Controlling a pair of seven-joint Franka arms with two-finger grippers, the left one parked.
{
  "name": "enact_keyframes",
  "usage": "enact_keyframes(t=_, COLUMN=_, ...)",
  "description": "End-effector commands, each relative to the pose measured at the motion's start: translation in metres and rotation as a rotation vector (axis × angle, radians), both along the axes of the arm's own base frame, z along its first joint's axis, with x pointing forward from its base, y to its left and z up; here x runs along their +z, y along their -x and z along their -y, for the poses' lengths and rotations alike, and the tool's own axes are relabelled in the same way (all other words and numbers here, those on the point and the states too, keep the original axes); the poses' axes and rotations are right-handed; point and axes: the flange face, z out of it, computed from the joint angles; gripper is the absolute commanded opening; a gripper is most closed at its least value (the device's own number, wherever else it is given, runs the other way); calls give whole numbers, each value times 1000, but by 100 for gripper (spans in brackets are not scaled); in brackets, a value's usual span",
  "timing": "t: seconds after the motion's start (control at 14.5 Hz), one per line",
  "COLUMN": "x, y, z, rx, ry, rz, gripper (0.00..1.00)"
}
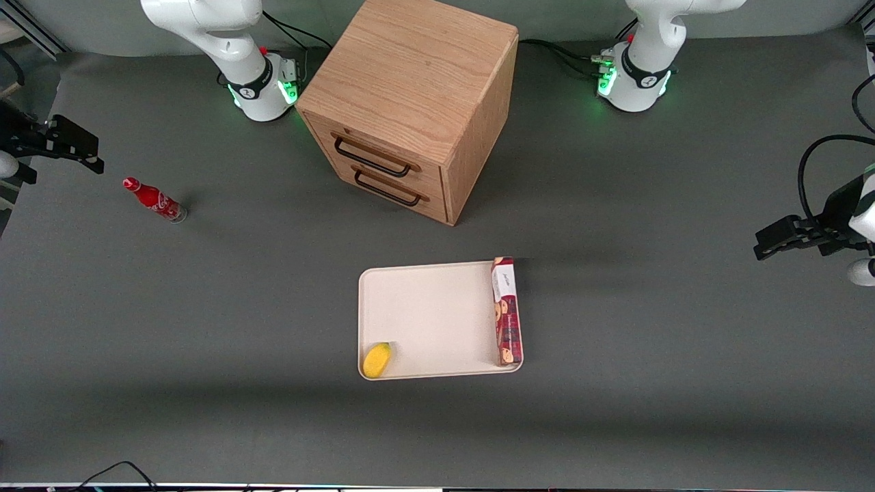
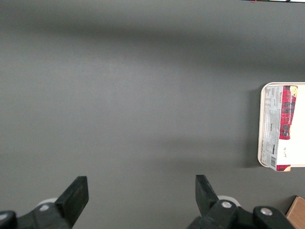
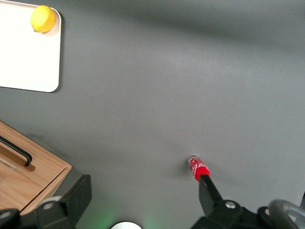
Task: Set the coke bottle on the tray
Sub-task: 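Move the open right gripper toward the red Coca-Cola bottle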
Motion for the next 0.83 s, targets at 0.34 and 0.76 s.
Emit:
enact_keyframes(t=0.34, x=-17, y=20, z=39, rx=21, ry=1, rz=-115, gripper=100)
enact_keyframes(t=0.76, x=-137, y=93, z=153, rx=53, ry=23, rz=-128, gripper=100)
